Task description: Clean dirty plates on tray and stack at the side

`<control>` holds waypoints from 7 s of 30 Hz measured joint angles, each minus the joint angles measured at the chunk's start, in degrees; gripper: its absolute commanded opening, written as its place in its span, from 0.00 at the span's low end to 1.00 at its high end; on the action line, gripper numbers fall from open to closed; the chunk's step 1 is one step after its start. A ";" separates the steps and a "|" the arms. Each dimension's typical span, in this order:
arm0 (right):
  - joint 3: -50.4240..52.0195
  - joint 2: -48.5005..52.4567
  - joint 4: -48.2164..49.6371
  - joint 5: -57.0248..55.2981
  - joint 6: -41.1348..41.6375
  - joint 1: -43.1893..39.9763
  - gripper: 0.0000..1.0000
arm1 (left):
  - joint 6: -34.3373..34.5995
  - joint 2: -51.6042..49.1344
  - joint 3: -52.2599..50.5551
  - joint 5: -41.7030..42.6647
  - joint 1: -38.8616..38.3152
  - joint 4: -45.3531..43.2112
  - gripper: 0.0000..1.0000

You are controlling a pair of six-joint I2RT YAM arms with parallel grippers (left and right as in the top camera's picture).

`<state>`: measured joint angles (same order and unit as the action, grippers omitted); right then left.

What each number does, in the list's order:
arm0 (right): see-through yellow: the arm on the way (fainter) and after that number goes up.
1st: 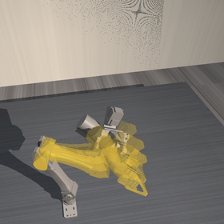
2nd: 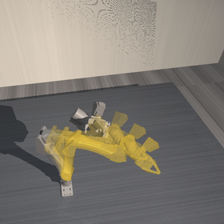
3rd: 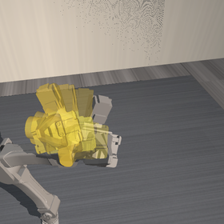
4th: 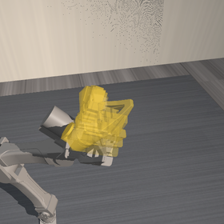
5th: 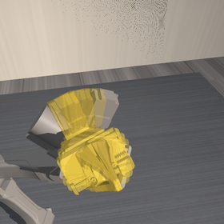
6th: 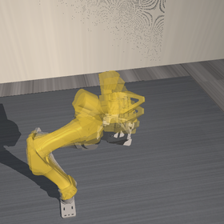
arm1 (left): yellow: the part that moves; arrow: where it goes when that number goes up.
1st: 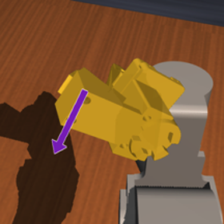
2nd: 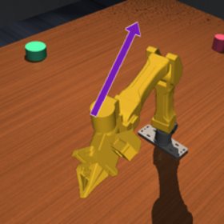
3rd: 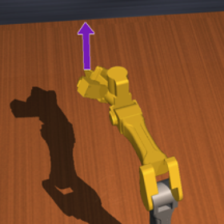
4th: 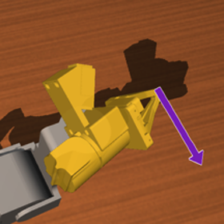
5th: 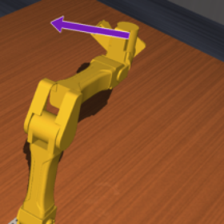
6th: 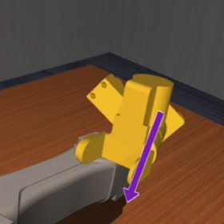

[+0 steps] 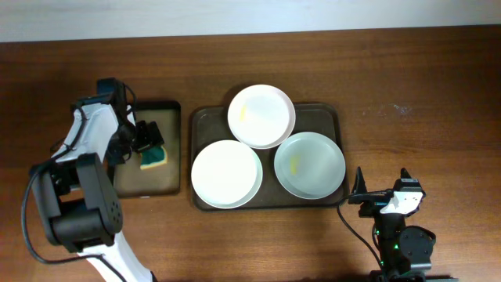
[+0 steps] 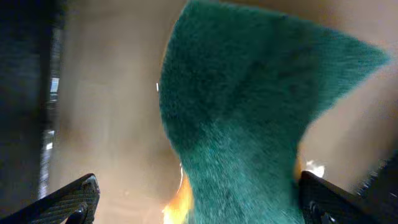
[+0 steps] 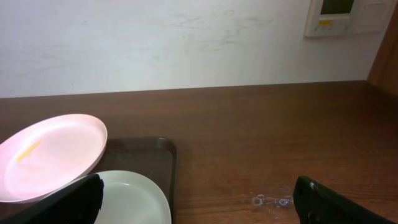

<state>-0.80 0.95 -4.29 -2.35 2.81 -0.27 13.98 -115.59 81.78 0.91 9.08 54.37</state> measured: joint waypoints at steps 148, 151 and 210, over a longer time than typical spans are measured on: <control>0.00 0.00 0.00 -0.02 -0.02 0.00 0.98 | -4.28 -5.84 6.10 -1.33 -0.04 0.04 0.33; 0.00 0.00 0.00 0.00 -0.04 0.00 0.99 | -4.48 -5.84 6.10 -1.40 -0.07 0.00 0.02; 0.00 0.00 0.00 0.00 -0.04 0.00 0.98 | -4.50 7.43 26.60 -5.27 -2.10 22.40 0.00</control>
<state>-0.80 0.95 -4.29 -2.35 2.76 -0.27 9.47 -108.16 108.38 -4.36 6.98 76.77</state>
